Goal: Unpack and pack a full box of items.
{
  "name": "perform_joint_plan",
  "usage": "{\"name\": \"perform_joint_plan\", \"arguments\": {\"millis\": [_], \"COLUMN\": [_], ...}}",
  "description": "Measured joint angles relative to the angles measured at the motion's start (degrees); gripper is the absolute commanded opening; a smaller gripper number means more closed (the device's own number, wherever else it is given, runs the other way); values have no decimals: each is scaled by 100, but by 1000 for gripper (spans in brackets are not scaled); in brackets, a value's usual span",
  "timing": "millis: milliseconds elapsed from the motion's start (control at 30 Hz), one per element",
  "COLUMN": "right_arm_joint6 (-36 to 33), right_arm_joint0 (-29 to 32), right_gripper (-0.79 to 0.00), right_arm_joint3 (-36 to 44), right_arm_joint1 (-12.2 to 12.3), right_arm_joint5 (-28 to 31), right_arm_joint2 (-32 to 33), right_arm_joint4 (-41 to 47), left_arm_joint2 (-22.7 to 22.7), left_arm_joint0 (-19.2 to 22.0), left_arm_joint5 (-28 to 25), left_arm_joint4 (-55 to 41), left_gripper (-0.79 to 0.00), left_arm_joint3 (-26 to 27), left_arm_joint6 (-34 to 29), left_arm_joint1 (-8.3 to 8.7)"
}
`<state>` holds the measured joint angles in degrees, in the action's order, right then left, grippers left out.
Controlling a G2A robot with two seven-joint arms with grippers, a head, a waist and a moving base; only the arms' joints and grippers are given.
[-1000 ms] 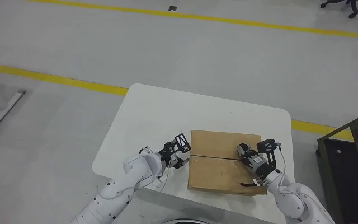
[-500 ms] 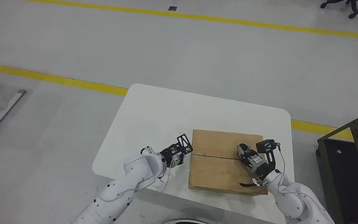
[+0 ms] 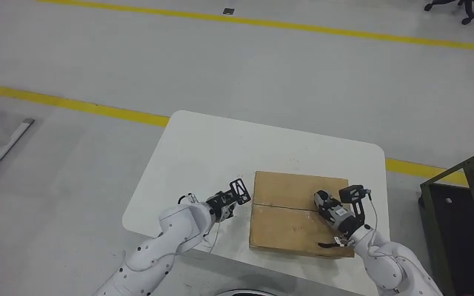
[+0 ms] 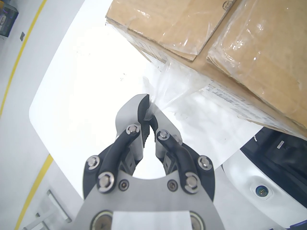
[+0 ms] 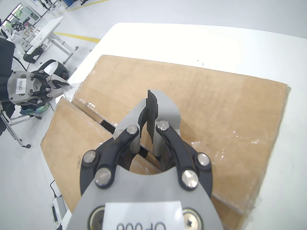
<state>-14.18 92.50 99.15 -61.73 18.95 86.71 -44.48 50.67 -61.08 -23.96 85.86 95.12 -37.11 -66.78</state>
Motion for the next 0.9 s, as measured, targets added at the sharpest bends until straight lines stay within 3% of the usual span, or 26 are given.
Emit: {"name": "perform_joint_plan", "arguments": {"millis": [467, 600, 700, 767, 800, 833, 900], "right_arm_joint6": [-4, -34, -52, -63, -66, -67, -75], "right_arm_joint0": [8, -23, -23, -19, -19, -18, -16], "right_gripper": [-785, -785, -785, -785, -785, -785, -785], "right_arm_joint3": [-16, -67, -75, -74, -73, -72, -72], "right_arm_joint1": [-9, -11, -13, -14, -15, -15, -17], "right_arm_joint5": [38, 61, 64, 56, 54, 53, 49], "right_arm_joint2": [24, 11, 10, 11, 11, 11, 9], "right_arm_joint4": [-5, -24, -26, -27, -26, -25, -21], "left_arm_joint2": [128, 120, 140, 172, 189, 204, 244], "left_arm_joint0": [-138, -130, -162, -209, -232, -254, -296], "left_arm_joint5": [154, 261, 438, 617, 692, 745, 819], "left_arm_joint4": [201, 265, 445, 596, 650, 692, 719], "left_gripper": [-785, -785, -733, -437, -86, 0, 0], "left_arm_joint3": [565, 664, 715, 723, 722, 720, 718], "left_arm_joint6": [-1088, -1151, -1173, -1141, -1118, -1099, -1090], "left_arm_joint1": [-13, -37, -47, -51, -53, -54, -59]}}
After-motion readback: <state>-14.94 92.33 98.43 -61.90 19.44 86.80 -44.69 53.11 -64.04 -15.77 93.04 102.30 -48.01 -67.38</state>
